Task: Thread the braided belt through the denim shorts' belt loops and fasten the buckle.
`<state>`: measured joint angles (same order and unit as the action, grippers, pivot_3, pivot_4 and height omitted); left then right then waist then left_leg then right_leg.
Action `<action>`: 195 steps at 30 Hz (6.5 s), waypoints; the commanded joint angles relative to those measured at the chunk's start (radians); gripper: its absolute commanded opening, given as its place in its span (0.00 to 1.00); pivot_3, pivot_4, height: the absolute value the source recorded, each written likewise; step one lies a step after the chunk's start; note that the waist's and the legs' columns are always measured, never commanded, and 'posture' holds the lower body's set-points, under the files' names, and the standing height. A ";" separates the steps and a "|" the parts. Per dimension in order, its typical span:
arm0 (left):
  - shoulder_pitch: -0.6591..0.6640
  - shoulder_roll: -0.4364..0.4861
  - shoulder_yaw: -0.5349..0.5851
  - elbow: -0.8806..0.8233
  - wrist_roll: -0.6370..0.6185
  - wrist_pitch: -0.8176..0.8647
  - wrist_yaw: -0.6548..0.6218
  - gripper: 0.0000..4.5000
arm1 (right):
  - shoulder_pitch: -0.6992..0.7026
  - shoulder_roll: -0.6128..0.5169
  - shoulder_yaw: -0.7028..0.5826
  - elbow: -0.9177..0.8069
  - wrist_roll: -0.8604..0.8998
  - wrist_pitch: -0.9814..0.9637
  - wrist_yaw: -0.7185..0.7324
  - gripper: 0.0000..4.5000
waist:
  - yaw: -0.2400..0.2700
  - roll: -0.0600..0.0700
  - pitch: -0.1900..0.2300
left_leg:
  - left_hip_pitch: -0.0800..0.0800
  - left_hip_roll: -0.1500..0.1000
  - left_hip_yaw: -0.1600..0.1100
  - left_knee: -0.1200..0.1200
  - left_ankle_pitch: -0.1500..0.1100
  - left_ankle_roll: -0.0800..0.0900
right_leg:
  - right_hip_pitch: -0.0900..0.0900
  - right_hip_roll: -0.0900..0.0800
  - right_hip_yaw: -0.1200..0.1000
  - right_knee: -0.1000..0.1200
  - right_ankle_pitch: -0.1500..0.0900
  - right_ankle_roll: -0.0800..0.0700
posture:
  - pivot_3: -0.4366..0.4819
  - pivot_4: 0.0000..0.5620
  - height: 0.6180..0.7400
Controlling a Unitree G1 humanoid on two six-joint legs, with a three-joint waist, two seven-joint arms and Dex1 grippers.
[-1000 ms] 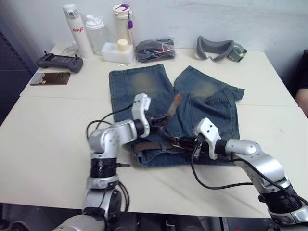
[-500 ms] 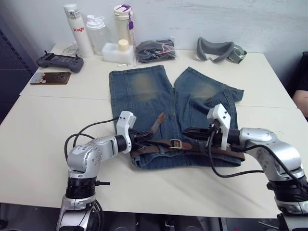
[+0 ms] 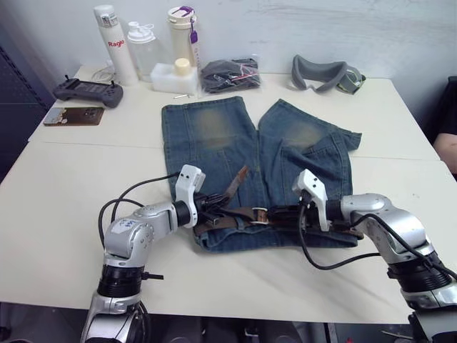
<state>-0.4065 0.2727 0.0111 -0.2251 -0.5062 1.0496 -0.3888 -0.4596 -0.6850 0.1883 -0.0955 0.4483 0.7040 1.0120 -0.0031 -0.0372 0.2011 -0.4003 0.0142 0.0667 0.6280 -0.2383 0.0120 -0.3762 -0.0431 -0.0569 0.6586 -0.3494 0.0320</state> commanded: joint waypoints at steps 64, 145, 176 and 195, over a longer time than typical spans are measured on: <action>-0.518 -0.130 -0.068 0.544 0.066 -0.368 -0.317 0.00 | -0.003 0.038 0.552 0.259 -0.605 -0.094 -0.001 0.00 | -0.025 0.007 -0.066 | 0.032 0.001 -0.001 -0.034 -0.007 -0.005 | 0.046 -0.001 -0.001 -0.067 0.003 -0.003 | 0.48 0.27 0.98; -0.584 -0.159 -0.318 0.704 0.490 -0.798 -0.529 0.00 | 0.012 -0.298 -0.179 -0.149 -0.397 -0.365 -0.045 0.01 | 0.030 0.029 0.002 | -0.037 -0.009 0.002 0.004 0.013 0.018 | -0.017 -0.020 -0.019 -0.023 0.015 0.023 | 0.48 0.27 0.98; -0.671 -0.231 -0.348 0.837 0.541 -1.094 -0.542 0.39 | 0.082 -0.298 -0.237 -0.290 -0.311 -0.236 -0.066 0.00 | 0.028 0.029 0.002 | -0.035 -0.009 0.002 0.009 0.015 0.018 | -0.017 -0.020 -0.017 -0.013 0.015 0.021 | 0.48 0.27 0.98; -0.632 -0.170 -0.333 0.871 0.575 -1.148 -0.532 0.00 | 0.294 -0.201 -0.483 -0.409 -0.085 0.116 -0.170 0.99 | 0.029 0.029 0.002 | -0.036 -0.009 0.002 0.014 0.015 0.020 | -0.017 -0.020 -0.017 -0.010 0.015 0.021 | 0.48 0.27 0.98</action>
<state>-1.0467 0.0932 -0.3332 0.6483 0.0647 -0.0780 -0.9167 -0.1825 -0.8868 -0.2349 -0.4398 0.3077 0.7579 0.8412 0.0261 -0.0081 0.2031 -0.4359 0.0058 0.0688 0.6417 -0.2235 0.0317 -0.3926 -0.0635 -0.0743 0.6485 -0.3341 0.0534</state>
